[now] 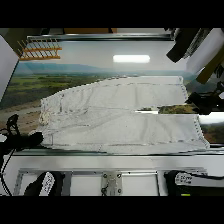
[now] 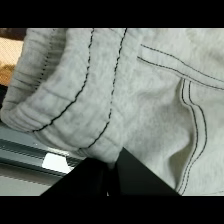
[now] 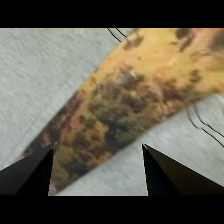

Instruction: Fold the clothes and pants, and hang the long-sleeved shirts on hangers.

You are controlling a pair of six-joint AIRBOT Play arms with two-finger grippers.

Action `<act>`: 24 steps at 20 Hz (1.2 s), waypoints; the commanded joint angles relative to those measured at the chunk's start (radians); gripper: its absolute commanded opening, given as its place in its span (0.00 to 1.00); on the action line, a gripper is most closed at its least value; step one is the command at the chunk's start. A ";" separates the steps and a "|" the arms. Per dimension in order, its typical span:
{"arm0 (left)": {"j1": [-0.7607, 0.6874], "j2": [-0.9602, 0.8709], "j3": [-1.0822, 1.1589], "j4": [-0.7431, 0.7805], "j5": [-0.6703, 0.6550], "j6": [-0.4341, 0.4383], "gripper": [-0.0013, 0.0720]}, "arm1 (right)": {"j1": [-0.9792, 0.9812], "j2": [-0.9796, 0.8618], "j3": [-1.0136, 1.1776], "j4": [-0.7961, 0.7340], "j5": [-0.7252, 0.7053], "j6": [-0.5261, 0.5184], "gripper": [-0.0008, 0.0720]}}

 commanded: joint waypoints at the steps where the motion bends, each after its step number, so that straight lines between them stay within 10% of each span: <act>1: 0.001 0.001 -0.001 -0.001 0.003 0.000 0.05 | 0.006 -0.181 0.082 0.184 -0.077 -0.019 0.81; 8: 0.001 0.001 -0.001 -0.001 0.005 0.000 0.05 | 0.074 -0.219 0.082 0.182 -0.208 -0.034 0.80; 11: 0.001 0.001 -0.001 -0.001 0.005 0.000 0.05 | 0.082 -0.224 0.082 0.156 -0.200 -0.040 0.38; 13: 0.001 0.001 -0.001 -0.001 0.004 0.000 0.05 | 0.077 -0.211 0.082 0.113 -0.192 -0.040 0.31; 14: 0.001 0.001 -0.001 -0.001 0.004 0.000 0.05 | 0.072 -0.195 0.082 0.079 -0.177 -0.040 0.04; 24: 0.001 0.001 -0.001 -0.001 0.004 0.000 0.05 | 0.063 -0.005 -0.085 -0.226 -0.015 0.024 0.06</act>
